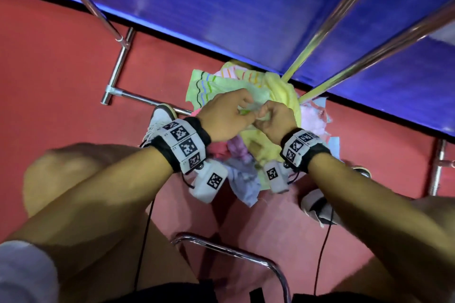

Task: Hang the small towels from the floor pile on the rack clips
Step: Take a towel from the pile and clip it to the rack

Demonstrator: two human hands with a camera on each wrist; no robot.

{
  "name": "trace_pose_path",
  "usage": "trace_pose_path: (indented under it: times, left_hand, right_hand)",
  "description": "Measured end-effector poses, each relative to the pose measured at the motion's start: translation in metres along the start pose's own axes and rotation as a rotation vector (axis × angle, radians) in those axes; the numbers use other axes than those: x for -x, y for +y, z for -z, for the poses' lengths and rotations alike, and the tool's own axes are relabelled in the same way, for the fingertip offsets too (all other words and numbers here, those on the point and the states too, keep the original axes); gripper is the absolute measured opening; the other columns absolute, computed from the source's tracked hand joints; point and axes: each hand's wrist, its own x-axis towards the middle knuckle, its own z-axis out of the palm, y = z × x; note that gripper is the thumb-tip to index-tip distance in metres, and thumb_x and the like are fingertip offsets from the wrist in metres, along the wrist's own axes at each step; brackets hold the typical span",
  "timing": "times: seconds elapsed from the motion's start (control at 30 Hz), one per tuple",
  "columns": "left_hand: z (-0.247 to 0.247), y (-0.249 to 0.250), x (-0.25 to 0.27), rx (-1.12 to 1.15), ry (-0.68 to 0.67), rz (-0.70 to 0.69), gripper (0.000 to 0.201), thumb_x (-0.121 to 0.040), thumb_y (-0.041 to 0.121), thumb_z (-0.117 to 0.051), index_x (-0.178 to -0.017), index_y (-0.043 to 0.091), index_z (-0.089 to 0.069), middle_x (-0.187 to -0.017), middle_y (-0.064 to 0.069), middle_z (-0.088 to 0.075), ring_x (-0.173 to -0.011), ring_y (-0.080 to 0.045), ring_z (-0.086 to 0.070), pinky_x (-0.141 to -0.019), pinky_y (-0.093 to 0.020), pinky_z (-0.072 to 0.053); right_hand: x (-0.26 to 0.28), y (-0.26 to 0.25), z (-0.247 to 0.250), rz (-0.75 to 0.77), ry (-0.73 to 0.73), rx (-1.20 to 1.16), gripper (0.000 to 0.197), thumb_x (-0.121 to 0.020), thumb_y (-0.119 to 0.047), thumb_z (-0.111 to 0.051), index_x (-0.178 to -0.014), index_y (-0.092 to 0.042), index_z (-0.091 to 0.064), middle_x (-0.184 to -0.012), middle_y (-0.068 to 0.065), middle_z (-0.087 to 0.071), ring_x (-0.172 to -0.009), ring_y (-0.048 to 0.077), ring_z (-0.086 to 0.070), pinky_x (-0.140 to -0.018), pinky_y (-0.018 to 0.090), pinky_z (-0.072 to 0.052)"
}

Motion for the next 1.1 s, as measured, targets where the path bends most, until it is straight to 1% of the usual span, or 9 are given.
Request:
trace_pose_path:
  times: [0.13,0.3,0.37,0.47,0.6,0.73,0.9,1.0,1.1]
  left_hand:
    - [-0.012,0.013,0.009,0.045,-0.1,-0.081,0.059,-0.066,0.055,-0.077,-0.115,0.027,-0.058,-0.108,0.008,-0.067,-0.099,-0.013,-0.066,-0.093,-0.037,-0.052]
    - [-0.047,0.026,0.041,0.151,-0.062,-0.207,0.085,-0.057,0.059,-0.085,-0.128,0.03,-0.049,-0.124,0.011,-0.063,-0.114,-0.009,-0.061,-0.098,-0.042,-0.05]
    - [-0.054,0.032,0.056,0.237,-0.024,-0.222,0.088,-0.054,0.058,-0.089,-0.128,0.032,-0.047,-0.123,0.008,-0.063,-0.113,-0.014,-0.063,-0.095,-0.045,-0.052]
    - [-0.048,0.058,0.086,0.233,0.069,-0.297,0.079,-0.057,0.047,-0.09,-0.123,0.032,-0.05,-0.115,0.012,-0.063,-0.106,-0.015,-0.065,-0.089,-0.041,-0.055]
    - [-0.037,0.105,0.133,0.222,0.025,-0.374,0.04,-0.075,0.022,-0.085,-0.104,0.031,-0.059,-0.09,0.02,-0.07,-0.084,0.0,-0.068,-0.071,-0.018,-0.053]
    - [-0.022,0.138,0.164,0.171,0.11,-0.469,0.019,-0.072,0.038,-0.073,-0.089,0.041,-0.065,-0.085,0.022,-0.072,-0.079,-0.003,-0.065,-0.076,-0.027,-0.055]
    - [0.013,0.182,0.195,0.142,0.268,-0.548,0.018,-0.076,0.025,-0.061,-0.086,0.011,-0.066,-0.083,-0.006,-0.068,-0.073,-0.01,-0.06,-0.069,-0.032,-0.047]
    - [0.041,0.215,0.217,0.119,0.366,-0.595,0.011,-0.085,0.003,-0.056,-0.086,0.0,-0.066,-0.077,-0.002,-0.062,-0.066,-0.003,-0.051,-0.063,-0.022,-0.042]
    - [0.067,0.248,0.244,0.092,0.467,-0.664,0.018,-0.088,-0.001,-0.057,-0.079,0.01,-0.068,-0.065,0.01,-0.058,-0.054,0.007,-0.047,-0.055,-0.012,-0.037]
  right_hand:
    - [0.046,-0.039,0.057,0.15,0.119,-0.325,0.035,-0.071,0.002,-0.07,-0.066,-0.023,-0.047,-0.067,-0.006,-0.05,-0.058,0.004,-0.048,-0.058,0.027,-0.047]
    - [0.128,-0.077,0.114,0.213,0.203,-0.592,0.031,-0.07,0.001,-0.062,-0.068,-0.029,-0.054,-0.068,0.008,-0.052,-0.064,0.023,-0.052,-0.059,0.049,-0.053]
    - [0.162,-0.092,0.131,0.23,0.199,-0.725,0.035,-0.078,0.012,-0.059,-0.074,-0.022,-0.055,-0.062,0.002,-0.052,-0.056,0.021,-0.051,-0.058,0.04,-0.056]
    - [0.21,-0.12,0.151,0.362,0.181,-0.797,0.032,-0.085,0.02,-0.052,-0.084,-0.012,-0.057,-0.07,0.003,-0.055,-0.05,0.014,-0.055,-0.053,0.029,-0.056]
    - [0.258,-0.151,0.172,0.483,0.272,-0.862,0.027,-0.087,0.016,-0.054,-0.092,-0.01,-0.062,-0.084,0.014,-0.051,-0.049,0.016,-0.059,-0.054,0.025,-0.054]
    - [0.296,-0.169,0.197,0.561,0.407,-0.846,0.023,-0.088,0.011,-0.059,-0.092,-0.012,-0.064,-0.09,0.016,-0.051,-0.054,0.012,-0.058,-0.053,0.02,-0.052]
    - [0.338,-0.177,0.236,0.609,0.583,-0.813,0.019,-0.087,0.008,-0.062,-0.093,-0.01,-0.066,-0.077,0.009,-0.053,-0.06,0.014,-0.053,-0.051,0.019,-0.05]
    - [0.359,-0.177,0.262,0.597,0.672,-0.758,0.022,-0.086,0.008,-0.06,-0.085,-0.014,-0.065,-0.069,0.002,-0.054,-0.053,0.009,-0.053,-0.048,0.018,-0.046]
    - [0.373,-0.177,0.287,0.567,0.744,-0.74,0.026,-0.085,0.008,-0.058,-0.082,-0.018,-0.063,-0.065,0.001,-0.051,-0.044,0.007,-0.046,-0.044,0.017,-0.041]
